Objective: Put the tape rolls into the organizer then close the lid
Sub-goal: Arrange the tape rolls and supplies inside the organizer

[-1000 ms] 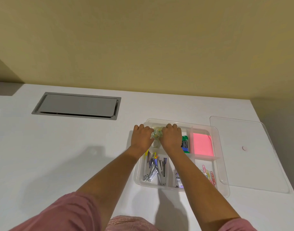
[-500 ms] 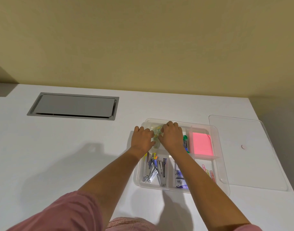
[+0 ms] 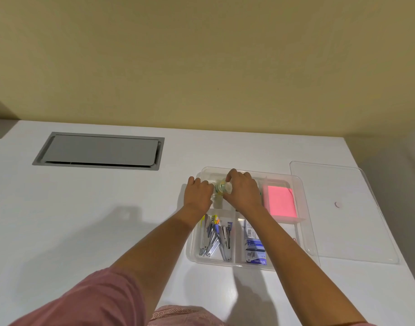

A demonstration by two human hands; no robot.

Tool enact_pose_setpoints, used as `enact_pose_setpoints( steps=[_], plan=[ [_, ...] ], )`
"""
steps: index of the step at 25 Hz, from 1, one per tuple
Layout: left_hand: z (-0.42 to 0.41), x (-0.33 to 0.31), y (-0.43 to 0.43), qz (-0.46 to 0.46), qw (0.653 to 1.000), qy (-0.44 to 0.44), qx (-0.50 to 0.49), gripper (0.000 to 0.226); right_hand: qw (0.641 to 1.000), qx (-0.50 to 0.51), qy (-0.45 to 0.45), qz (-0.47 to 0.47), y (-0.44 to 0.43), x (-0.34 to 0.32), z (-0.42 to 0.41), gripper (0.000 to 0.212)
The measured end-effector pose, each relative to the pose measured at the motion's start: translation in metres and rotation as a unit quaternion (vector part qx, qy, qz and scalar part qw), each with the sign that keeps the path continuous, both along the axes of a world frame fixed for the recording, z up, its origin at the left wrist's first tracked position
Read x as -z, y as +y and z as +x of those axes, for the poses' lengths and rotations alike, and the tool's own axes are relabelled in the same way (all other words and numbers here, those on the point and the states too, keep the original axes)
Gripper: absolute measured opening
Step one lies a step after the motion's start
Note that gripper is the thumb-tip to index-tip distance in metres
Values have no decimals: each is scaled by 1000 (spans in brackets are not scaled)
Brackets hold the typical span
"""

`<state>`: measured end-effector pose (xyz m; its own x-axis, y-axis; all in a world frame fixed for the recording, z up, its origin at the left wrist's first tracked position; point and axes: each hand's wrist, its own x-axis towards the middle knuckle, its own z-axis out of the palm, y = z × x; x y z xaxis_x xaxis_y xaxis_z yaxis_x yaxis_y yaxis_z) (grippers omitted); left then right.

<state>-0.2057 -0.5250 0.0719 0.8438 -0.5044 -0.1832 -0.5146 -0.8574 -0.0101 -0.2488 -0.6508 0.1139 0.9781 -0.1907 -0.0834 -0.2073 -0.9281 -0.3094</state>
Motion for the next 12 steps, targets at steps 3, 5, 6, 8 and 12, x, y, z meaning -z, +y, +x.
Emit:
enact_pose_setpoints(
  steps=[3, 5, 6, 8, 12],
  plan=[
    [-2, 0, 0, -5, 1000, 0, -10, 24, 998, -35, 35, -26, 4, 3, -3, 47],
    [-2, 0, 0, -7, 1000, 2, -13, 25, 991, -71, 84, -76, 6, 6, -4, 49],
    [-2, 1, 1, -9, 1000, 3, -12, 25, 986, -87, 100, -103, 8, 7, -4, 46],
    [-2, 1, 1, -11, 1000, 5, -13, 26, 978, -104, 112, -140, 10, 9, -2, 40],
    [-2, 1, 2, -18, 1000, 8, -16, 26, 968, -126, 138, -169, 10, 7, 5, 40]
  ],
)
